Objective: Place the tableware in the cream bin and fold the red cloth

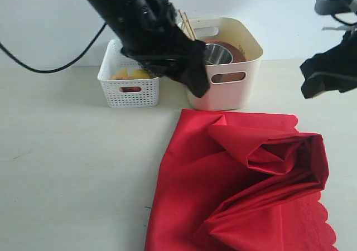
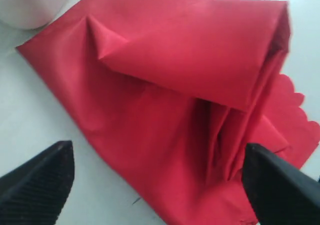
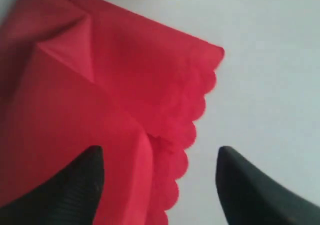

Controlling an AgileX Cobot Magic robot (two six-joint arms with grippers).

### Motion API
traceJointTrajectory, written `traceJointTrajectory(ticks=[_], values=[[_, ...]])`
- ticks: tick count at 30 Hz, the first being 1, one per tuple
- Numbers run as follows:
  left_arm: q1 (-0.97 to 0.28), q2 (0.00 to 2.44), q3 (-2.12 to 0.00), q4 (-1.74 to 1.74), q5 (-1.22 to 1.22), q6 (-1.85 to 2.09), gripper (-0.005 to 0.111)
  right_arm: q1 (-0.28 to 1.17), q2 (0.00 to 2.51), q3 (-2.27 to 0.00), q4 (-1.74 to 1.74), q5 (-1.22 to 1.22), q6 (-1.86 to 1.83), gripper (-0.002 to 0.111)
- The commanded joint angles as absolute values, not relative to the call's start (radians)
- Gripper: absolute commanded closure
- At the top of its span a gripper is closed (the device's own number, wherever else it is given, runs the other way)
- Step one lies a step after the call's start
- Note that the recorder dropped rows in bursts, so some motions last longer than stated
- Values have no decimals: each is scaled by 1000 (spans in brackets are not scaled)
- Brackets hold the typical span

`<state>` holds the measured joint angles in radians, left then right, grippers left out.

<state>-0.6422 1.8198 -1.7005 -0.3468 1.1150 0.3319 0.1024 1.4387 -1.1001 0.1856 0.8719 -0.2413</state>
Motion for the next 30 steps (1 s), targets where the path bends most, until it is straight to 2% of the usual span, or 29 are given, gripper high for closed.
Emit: traceJointTrajectory(ticks=[1, 6, 12, 17, 27, 30], values=[[-546, 1754, -1600, -366, 1030, 347, 21, 139, 1289, -1033, 356, 863, -483, 43], [-477, 1691, -1521, -427, 961, 392, 21, 258, 1193, -911, 347, 799, -659, 43], [-439, 1586, -1433, -441, 882, 429, 21, 335, 1188, -779, 166, 653, -678, 43], [-439, 1496, -1375, -432, 847, 444, 21, 348, 1192, -701, 166, 519, -779, 43], [-439, 1402, -1315, -432, 803, 444, 21, 348, 1346, -692, 166, 455, -807, 43], [-439, 1402, -1312, -432, 803, 444, 21, 348, 1387, -696, 166, 399, -781, 47]])
